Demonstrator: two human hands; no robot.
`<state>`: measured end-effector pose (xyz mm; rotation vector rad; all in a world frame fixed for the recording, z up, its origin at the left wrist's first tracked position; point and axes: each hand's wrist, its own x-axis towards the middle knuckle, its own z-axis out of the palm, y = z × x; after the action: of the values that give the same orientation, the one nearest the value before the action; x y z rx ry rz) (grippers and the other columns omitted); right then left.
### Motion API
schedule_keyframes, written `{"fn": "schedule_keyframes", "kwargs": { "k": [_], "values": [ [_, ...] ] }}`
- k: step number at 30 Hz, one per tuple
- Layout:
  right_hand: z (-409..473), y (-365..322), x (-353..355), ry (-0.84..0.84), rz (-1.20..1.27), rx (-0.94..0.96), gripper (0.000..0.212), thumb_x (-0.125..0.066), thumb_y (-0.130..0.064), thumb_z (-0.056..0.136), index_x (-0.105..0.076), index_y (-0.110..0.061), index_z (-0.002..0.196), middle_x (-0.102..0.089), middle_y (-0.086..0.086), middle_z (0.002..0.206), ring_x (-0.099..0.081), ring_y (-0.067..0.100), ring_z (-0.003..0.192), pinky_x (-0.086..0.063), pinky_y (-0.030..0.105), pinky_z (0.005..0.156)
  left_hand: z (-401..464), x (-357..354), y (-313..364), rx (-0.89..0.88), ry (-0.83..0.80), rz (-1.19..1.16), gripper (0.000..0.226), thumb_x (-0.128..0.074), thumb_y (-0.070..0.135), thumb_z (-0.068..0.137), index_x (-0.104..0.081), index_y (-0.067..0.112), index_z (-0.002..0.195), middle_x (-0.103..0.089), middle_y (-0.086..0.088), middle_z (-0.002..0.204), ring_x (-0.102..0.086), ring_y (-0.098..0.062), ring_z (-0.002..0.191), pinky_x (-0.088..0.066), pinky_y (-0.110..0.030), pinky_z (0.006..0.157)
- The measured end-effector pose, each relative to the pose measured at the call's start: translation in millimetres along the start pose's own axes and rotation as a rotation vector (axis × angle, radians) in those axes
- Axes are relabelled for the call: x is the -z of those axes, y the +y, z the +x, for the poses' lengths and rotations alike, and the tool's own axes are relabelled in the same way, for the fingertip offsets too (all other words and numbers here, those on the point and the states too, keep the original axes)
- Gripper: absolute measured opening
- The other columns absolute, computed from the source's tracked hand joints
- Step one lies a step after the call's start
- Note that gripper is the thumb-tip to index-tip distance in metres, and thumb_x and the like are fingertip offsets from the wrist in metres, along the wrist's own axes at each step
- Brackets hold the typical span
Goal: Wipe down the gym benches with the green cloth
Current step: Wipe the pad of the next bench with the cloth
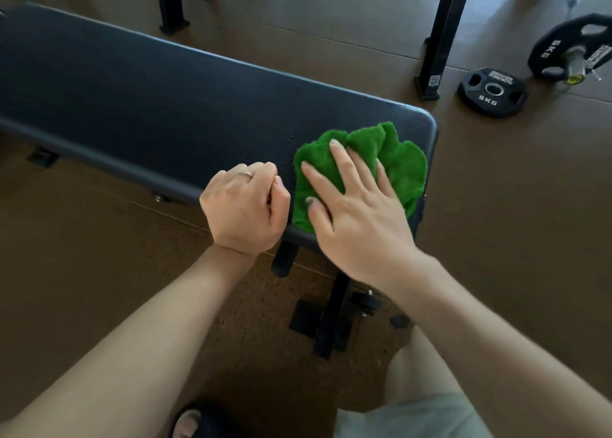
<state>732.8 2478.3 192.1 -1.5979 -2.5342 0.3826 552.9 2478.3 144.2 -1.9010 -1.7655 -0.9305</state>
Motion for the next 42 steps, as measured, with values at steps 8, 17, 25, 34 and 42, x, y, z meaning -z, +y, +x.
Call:
{"fn": "schedule_keyframes", "kwargs": {
  "k": [8,17,25,34,42],
  "values": [
    [52,8,10,-0.064,-0.02,-0.275,0.056,-0.023,-0.05,0.107,-0.017,-0.042,0.163,0.007,0.002,0.174,0.002,0.021,0.16,0.004,0.051,0.128,27,42,-56,-0.138,-0.137,-0.104,0.03,-0.046,0.016,0.102,-0.037,0.022,0.074,-0.039,0.004,0.064,-0.037,-0.015,0.056,-0.027,-0.029,0.057],
    [-11,-54,-31,0.126,-0.181,-0.141,0.054,-0.024,-0.048,0.109,-0.033,-0.035,0.16,-0.016,0.007,0.172,-0.018,0.028,0.158,-0.021,0.055,0.125,61,13,-133,0.088,-0.187,-0.248,0.032,-0.035,0.02,0.107,-0.044,0.014,0.077,-0.048,-0.003,0.066,-0.044,-0.021,0.061,-0.034,-0.032,0.068],
    [53,-111,-44,0.141,-0.176,-0.075,0.051,-0.025,-0.047,0.11,-0.035,-0.037,0.159,-0.016,0.007,0.172,-0.016,0.024,0.159,-0.017,0.05,0.128,60,14,-142,0.093,-0.23,-0.335,0.032,-0.034,0.022,0.108,-0.044,0.016,0.078,-0.047,0.0,0.066,-0.046,-0.02,0.06,-0.035,-0.033,0.064],
    [0,-82,-41,0.175,-0.307,-0.187,0.051,-0.033,-0.048,0.109,-0.042,-0.031,0.157,-0.025,0.014,0.169,-0.028,0.032,0.155,-0.031,0.058,0.121,64,15,-141,0.022,-0.337,-0.224,0.029,-0.037,0.035,0.105,-0.059,0.016,0.11,-0.064,-0.005,0.109,-0.06,-0.024,0.099,-0.048,-0.042,0.091],
    [57,-120,-43,0.116,-0.16,-0.184,0.055,-0.025,-0.054,0.108,-0.03,-0.04,0.16,-0.011,0.006,0.173,-0.011,0.023,0.16,-0.012,0.05,0.129,64,12,-145,0.021,-0.45,-0.167,0.046,-0.039,0.039,0.105,-0.064,0.019,0.138,-0.059,-0.003,0.148,-0.051,-0.022,0.138,-0.03,-0.047,0.12]
  ]
}}
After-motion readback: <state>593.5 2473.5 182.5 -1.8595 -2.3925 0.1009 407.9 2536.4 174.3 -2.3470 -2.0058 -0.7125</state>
